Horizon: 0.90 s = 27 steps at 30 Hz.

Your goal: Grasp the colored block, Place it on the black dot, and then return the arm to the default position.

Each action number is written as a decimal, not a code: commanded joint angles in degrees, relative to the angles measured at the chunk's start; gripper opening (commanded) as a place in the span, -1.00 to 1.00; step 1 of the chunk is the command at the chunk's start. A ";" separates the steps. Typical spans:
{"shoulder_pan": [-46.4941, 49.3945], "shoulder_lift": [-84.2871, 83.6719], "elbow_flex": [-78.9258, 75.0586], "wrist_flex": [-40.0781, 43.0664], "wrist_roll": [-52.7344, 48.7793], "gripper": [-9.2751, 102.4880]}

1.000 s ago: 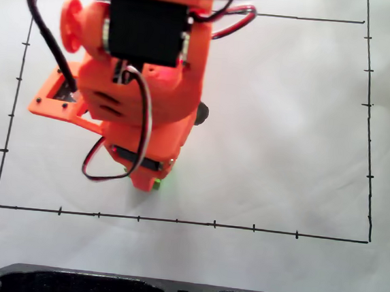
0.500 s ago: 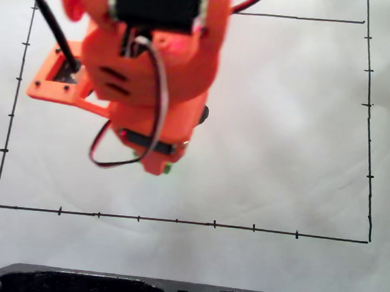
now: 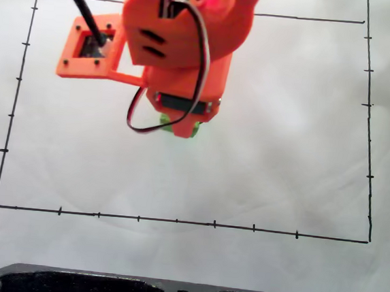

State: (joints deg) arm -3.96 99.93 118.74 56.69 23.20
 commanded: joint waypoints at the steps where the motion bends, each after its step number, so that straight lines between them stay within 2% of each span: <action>1: -0.79 3.25 0.44 0.09 -0.35 -0.55; 10: -1.05 2.72 1.85 -0.18 -0.70 -0.50; 18: -1.49 2.46 2.46 1.58 -0.70 -0.25; 27: -1.76 9.67 3.52 4.75 -4.04 -0.12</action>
State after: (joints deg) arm -5.45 104.77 122.17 60.64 20.04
